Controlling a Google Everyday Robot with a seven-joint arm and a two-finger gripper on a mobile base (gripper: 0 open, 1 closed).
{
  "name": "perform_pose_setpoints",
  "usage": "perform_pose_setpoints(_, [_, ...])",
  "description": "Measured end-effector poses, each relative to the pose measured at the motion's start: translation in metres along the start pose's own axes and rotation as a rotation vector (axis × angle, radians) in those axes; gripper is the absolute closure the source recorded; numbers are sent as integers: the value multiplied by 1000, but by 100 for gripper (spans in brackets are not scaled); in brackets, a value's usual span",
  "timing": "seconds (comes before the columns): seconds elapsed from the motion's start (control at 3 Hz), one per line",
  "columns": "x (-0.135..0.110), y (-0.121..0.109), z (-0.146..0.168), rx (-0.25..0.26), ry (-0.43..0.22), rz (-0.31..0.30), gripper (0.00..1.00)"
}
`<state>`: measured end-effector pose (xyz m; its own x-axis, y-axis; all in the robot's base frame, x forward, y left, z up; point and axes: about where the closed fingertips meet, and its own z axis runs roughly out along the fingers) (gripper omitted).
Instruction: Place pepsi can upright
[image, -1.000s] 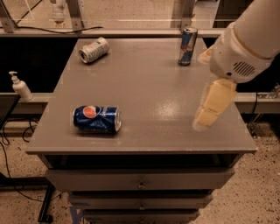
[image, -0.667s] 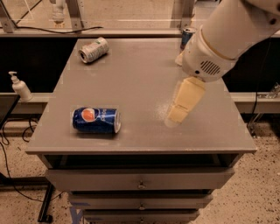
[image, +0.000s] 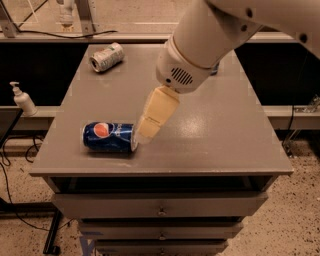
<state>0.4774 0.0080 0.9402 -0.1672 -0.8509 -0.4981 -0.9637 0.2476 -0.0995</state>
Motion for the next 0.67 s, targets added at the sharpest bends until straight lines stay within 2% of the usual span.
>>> perform_pose_setpoints(0.33, [0, 0, 0, 0, 0, 0, 0])
perform_pose_setpoints(0.67, [1, -5, -5, 8, -33, 15, 0])
